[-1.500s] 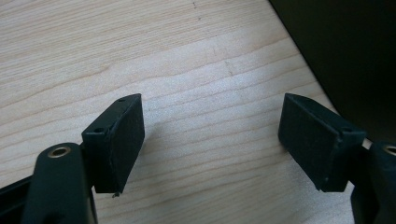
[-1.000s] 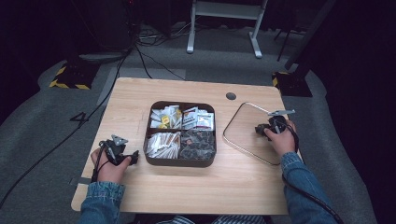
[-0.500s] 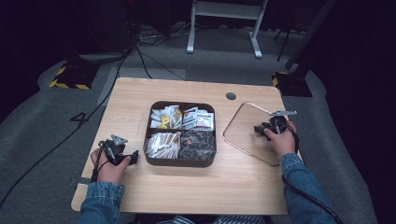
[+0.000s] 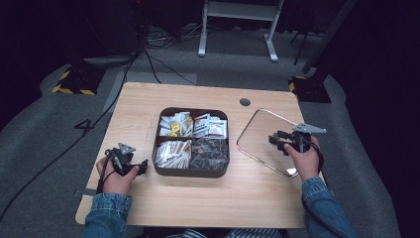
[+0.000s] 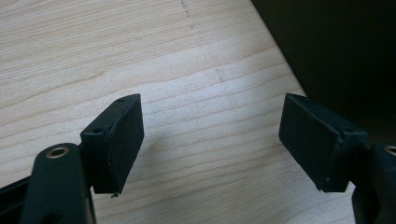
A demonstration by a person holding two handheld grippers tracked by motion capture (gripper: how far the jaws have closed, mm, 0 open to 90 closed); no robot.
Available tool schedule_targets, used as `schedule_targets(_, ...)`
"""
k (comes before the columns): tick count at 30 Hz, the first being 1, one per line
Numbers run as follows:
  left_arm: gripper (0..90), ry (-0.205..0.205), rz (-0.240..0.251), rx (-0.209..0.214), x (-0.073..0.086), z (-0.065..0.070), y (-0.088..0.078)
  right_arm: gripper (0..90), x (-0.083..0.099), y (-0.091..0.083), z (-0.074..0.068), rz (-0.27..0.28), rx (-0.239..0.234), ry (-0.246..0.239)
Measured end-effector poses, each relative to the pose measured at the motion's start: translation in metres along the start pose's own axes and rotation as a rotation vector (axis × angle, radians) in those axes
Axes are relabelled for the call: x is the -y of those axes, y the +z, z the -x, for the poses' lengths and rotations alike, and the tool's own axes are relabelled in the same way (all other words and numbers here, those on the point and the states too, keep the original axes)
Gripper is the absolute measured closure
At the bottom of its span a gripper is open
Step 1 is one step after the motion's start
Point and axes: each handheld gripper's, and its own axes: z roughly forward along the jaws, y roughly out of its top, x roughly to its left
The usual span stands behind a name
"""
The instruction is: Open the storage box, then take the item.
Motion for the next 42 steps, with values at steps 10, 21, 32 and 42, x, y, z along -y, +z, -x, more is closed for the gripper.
schedule_targets(10,20.7,0.014,0.019,0.04,-0.003,-0.004,-0.017,46.2,0.021,-0.008,-0.018,0.007,-0.047,0.013)
schedule_targets(21,27.6,-0.035,0.077,0.084,-0.015,-0.002,-0.035,47.3,0.025,-0.005,-0.025,-0.009,-0.061,0.0)
schedule_targets(32,40.6,-0.042,0.241,0.141,-0.034,0.017,-0.054,47.8,0.032,-0.005,-0.023,-0.001,-0.068,0.022)
schedule_targets(42,51.2,0.011,0.233,0.212,-0.043,0.037,-0.041,47.8,0.04,-0.011,-0.023,-0.008,-0.051,0.035)
